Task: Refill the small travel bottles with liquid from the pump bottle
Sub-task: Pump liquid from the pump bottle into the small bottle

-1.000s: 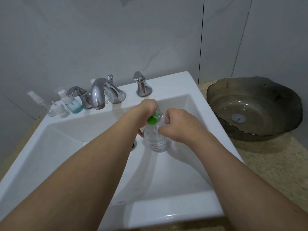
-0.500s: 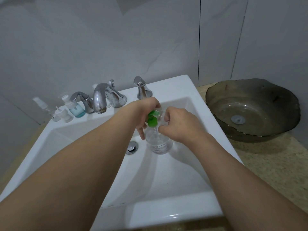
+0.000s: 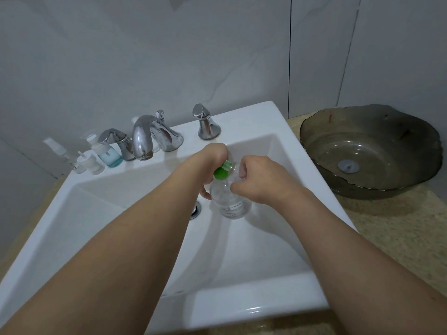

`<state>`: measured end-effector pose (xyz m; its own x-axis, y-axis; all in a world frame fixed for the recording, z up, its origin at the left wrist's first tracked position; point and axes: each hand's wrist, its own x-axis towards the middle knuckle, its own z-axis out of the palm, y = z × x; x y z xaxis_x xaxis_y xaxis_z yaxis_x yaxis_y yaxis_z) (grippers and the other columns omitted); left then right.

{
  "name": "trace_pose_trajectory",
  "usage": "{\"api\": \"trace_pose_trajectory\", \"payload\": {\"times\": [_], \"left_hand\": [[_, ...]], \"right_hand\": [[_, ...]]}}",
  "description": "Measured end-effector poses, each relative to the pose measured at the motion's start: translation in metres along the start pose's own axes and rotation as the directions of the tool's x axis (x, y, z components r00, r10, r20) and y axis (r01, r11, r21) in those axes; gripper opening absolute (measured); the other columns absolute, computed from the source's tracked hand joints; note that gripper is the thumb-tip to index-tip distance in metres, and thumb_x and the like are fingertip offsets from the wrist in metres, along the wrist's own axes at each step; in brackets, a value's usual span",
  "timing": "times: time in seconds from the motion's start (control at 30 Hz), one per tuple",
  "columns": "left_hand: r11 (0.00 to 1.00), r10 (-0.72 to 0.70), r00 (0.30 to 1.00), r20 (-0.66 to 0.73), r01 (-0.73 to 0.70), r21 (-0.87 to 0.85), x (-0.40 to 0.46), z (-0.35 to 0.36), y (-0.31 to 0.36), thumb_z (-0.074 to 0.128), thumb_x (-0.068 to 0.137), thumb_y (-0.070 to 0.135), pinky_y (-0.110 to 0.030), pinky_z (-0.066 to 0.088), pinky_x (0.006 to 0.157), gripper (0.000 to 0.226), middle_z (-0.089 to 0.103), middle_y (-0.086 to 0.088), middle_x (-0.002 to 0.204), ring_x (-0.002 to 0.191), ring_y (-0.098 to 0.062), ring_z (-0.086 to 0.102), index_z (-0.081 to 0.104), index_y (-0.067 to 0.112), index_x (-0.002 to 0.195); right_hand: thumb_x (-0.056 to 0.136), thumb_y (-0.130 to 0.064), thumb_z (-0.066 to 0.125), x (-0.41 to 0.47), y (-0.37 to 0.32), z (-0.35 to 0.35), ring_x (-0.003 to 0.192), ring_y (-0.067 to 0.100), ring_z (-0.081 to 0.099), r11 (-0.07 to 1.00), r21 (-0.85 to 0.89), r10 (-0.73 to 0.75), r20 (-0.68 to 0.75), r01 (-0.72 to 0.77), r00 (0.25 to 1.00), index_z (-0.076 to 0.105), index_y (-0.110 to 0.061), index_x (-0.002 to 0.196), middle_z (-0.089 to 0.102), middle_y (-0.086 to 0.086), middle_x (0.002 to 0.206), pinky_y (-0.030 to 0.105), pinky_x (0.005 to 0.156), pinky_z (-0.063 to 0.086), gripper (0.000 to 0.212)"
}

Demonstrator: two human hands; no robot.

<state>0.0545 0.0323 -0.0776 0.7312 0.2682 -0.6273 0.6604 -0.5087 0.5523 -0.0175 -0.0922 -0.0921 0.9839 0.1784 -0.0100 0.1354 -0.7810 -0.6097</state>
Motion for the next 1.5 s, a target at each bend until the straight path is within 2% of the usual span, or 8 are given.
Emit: {"api": "trace_pose_trajectory", "payload": {"times": [0.1, 0.33, 0.53, 0.67, 0.83, 1.1, 1.33, 1.5], "left_hand": [[1.000, 0.002, 1.000, 0.002, -0.002, 0.005, 0.001, -0.001, -0.001, 0.046, 0.083, 0.012, -0.070, 0.049, 0.085, 0.023, 0.063, -0.016, 0.124, 0.116, -0.038, 0.057, 0.066, 0.007, 0.095], [0.999, -0.019, 0.987, 0.162, 0.022, -0.022, 0.002, -0.016, 0.006, 0.051, 0.094, 0.039, -0.082, 0.044, 0.078, 0.050, 0.057, -0.012, 0.139, 0.133, -0.044, 0.047, 0.054, 0.015, 0.138], [0.999, -0.046, 0.979, 0.200, 0.046, 0.003, 0.002, -0.020, 0.008, 0.052, 0.091, 0.040, -0.086, 0.040, 0.075, 0.058, 0.055, -0.015, 0.143, 0.137, -0.047, 0.044, 0.052, 0.014, 0.143], [0.999, -0.021, 0.990, 0.138, 0.016, 0.038, -0.004, -0.015, 0.008, 0.049, 0.093, 0.032, -0.083, 0.045, 0.076, 0.049, 0.059, -0.016, 0.135, 0.131, -0.045, 0.049, 0.056, 0.008, 0.134], [0.994, 0.074, 0.997, -0.014, -0.072, 0.082, -0.008, -0.002, 0.001, 0.045, 0.086, 0.015, -0.066, 0.054, 0.085, 0.024, 0.068, -0.018, 0.115, 0.108, -0.039, 0.063, 0.065, 0.006, 0.094], [0.997, 0.068, 0.996, -0.050, -0.066, 0.033, -0.007, 0.000, -0.002, 0.045, 0.086, 0.014, -0.062, 0.054, 0.087, 0.019, 0.067, -0.017, 0.113, 0.109, -0.038, 0.063, 0.063, 0.007, 0.089], [1.000, 0.018, 0.991, 0.135, -0.019, 0.006, -0.008, -0.017, 0.005, 0.048, 0.093, 0.041, -0.077, 0.047, 0.085, 0.053, 0.058, -0.013, 0.137, 0.129, -0.043, 0.051, 0.052, 0.013, 0.138], [0.997, -0.015, 0.990, 0.141, 0.004, 0.079, -0.011, -0.018, 0.008, 0.043, 0.097, 0.041, -0.080, 0.043, 0.089, 0.054, 0.058, -0.017, 0.139, 0.129, -0.048, 0.051, 0.051, 0.011, 0.141]], "right_hand": [[0.074, -0.032, 0.066, 0.000, -0.001, 0.000, 0.078, 0.024, 0.057, 1.000, 0.008, -0.007, 0.002, 0.007, 1.000, 0.052, -0.017, 0.084, 0.059, 0.000, 0.087, 0.029, 0.060, 0.040, 0.023], [0.076, -0.035, 0.064, 0.000, -0.003, -0.005, 0.079, 0.021, 0.056, 0.999, -0.020, -0.045, -0.076, 0.044, 0.996, 0.050, -0.022, 0.089, 0.061, -0.004, 0.087, 0.030, 0.066, 0.043, 0.023], [0.077, -0.035, 0.065, -0.002, -0.004, -0.006, 0.079, 0.021, 0.055, 0.999, -0.008, -0.055, -0.085, 0.054, 0.995, 0.049, -0.023, 0.090, 0.059, -0.004, 0.086, 0.031, 0.067, 0.044, 0.024], [0.077, -0.035, 0.064, -0.001, -0.003, -0.006, 0.080, 0.021, 0.056, 0.999, 0.001, -0.038, -0.064, 0.038, 0.997, 0.051, -0.021, 0.092, 0.060, -0.003, 0.089, 0.031, 0.067, 0.044, 0.024], [0.075, -0.033, 0.064, 0.000, 0.000, 0.000, 0.078, 0.024, 0.056, 1.000, -0.005, -0.004, -0.009, 0.004, 1.000, 0.046, -0.021, 0.078, 0.060, 0.000, 0.088, 0.029, 0.060, 0.038, 0.022], [0.074, -0.034, 0.065, 0.002, 0.001, 0.002, 0.080, 0.025, 0.059, 1.000, -0.008, -0.002, -0.009, 0.002, 1.000, 0.053, -0.018, 0.085, 0.061, 0.000, 0.089, 0.032, 0.065, 0.046, 0.023], [0.075, -0.036, 0.065, 0.002, -0.001, -0.003, 0.079, 0.023, 0.058, 0.998, -0.048, -0.049, -0.096, 0.044, 0.994, 0.050, -0.021, 0.087, 0.061, -0.003, 0.086, 0.031, 0.067, 0.045, 0.024], [0.074, -0.036, 0.065, 0.001, -0.002, -0.004, 0.084, 0.024, 0.059, 0.999, -0.018, -0.036, -0.081, 0.034, 0.996, 0.053, -0.021, 0.091, 0.063, -0.002, 0.090, 0.034, 0.074, 0.050, 0.026]]}}
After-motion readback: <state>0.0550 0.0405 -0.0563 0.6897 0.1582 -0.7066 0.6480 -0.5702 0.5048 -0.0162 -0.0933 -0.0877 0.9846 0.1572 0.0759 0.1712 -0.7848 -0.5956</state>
